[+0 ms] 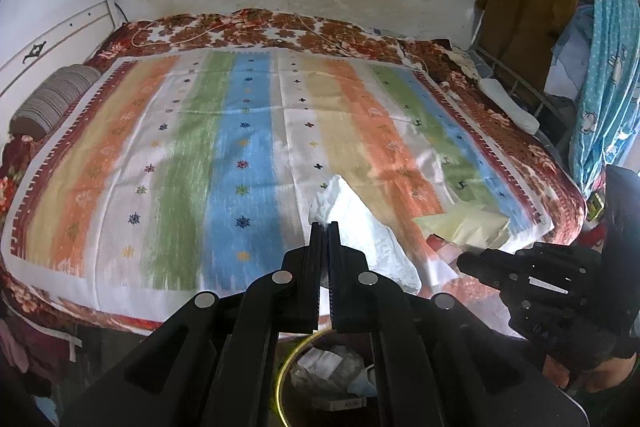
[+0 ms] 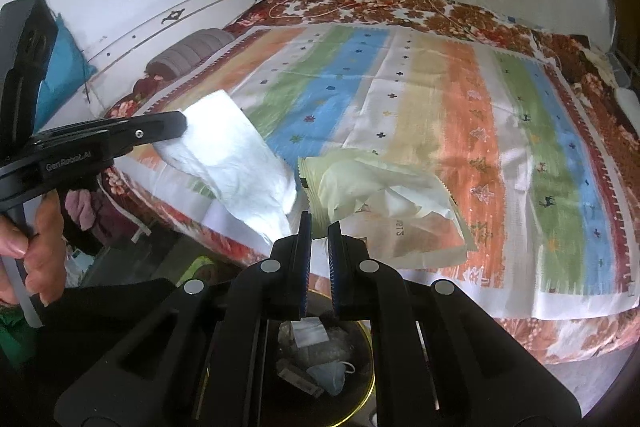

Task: Collect trash
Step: 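Carry the white tissue and yellowish wrapper with both tools over the bin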

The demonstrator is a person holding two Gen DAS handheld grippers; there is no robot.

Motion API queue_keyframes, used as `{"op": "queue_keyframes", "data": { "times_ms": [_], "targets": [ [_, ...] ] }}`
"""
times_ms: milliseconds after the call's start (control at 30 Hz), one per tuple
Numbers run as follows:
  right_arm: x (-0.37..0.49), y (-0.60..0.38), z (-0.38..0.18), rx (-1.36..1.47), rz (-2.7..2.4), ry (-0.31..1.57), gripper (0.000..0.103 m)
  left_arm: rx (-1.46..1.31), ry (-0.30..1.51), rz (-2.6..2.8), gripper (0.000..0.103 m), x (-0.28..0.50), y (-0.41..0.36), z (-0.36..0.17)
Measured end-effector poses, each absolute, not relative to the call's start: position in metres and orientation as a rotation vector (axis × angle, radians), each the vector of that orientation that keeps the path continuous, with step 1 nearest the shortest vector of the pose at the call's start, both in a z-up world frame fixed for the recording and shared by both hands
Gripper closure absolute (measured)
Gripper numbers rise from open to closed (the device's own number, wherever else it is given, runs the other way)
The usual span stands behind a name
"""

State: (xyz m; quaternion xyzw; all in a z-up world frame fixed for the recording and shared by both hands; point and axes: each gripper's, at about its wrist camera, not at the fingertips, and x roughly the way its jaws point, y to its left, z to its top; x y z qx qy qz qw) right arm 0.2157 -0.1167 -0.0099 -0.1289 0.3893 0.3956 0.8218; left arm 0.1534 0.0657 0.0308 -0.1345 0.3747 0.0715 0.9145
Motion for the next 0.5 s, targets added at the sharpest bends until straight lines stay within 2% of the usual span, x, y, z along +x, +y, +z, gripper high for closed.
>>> {"op": "queue_keyframes", "data": {
  "times_ms": [500],
  "targets": [
    [0.164,-0.153,-0.03,-0.229,0.84,0.9,0.096,-0.42,0.801,0.175,0.101,0.107,0.058,0.018]
  ]
}}
